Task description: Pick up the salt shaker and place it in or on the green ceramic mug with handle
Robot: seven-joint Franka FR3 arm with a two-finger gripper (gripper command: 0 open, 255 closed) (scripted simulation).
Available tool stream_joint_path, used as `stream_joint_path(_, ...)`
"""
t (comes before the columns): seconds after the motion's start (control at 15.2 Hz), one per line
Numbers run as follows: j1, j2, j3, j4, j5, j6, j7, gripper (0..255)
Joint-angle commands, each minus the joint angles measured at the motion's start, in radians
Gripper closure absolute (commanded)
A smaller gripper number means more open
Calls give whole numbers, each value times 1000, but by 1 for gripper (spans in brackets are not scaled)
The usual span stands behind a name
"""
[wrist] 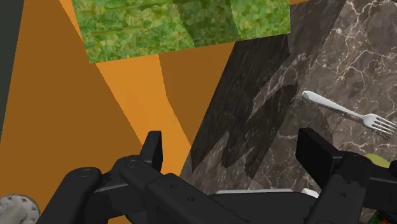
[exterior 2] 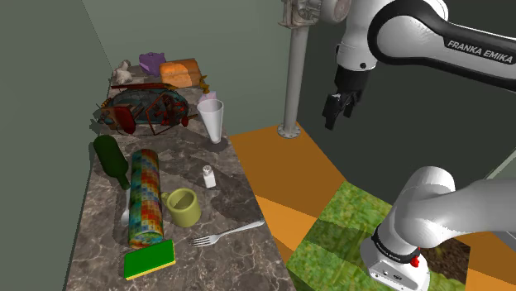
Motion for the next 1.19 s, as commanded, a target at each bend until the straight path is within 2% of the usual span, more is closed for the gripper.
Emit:
stream_joint_path(0.0, 0, 0, 0, 0, 0, 0, 0, 0)
stream_joint_path(0.53, 30, 211, 66, -5, 63, 222, 64, 0)
stream_joint_path(1.12, 58, 503, 132, 92, 101, 429, 128, 0)
